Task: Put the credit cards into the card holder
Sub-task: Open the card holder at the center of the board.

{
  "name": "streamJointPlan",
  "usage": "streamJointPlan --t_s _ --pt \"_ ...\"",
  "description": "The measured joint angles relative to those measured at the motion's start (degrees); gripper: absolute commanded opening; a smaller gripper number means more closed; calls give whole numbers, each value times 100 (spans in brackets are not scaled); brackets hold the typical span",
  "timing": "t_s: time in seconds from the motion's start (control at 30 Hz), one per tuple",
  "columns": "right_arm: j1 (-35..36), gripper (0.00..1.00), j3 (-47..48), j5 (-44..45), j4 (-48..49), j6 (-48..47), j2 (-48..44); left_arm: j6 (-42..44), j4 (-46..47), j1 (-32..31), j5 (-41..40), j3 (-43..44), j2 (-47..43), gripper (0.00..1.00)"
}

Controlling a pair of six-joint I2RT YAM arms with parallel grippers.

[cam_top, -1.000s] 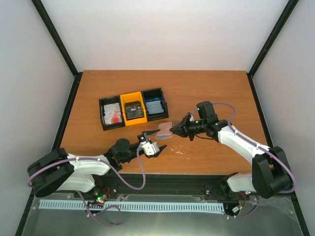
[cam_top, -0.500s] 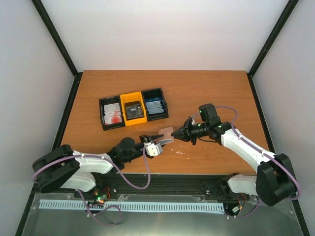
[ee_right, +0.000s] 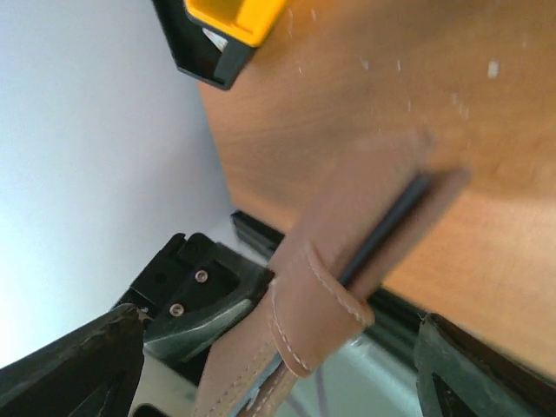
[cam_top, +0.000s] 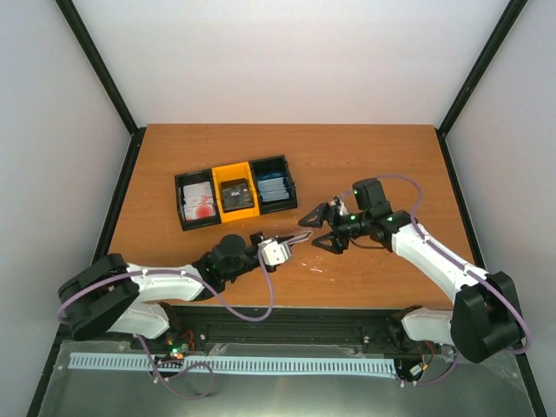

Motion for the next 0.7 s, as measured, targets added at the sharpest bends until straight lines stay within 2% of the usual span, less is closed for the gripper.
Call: streamJointPlan --t_s 0.17,0.37,0.53,0.63,0.7 --pt "-79 92 225 450 175 -1567 -203 -1331 -925 476 673 120 -708 4" --pt "-48 94 -402 365 1561 -2955 -1322 -3110 -2227 1491 1958 1058 -1001 5" --pt "208 92 -282 378 1698 -4096 -977 -4013 -2850 2107 3340 1486 -1012 9" --pt "278 85 -210 317 1659 -4518 -732 -4118 -3440 2365 4168 1766 -1019 11" --pt "315 72 -109 225 1598 -4750 -608 -4103 -3836 2496 4603 2006 -1019 14"
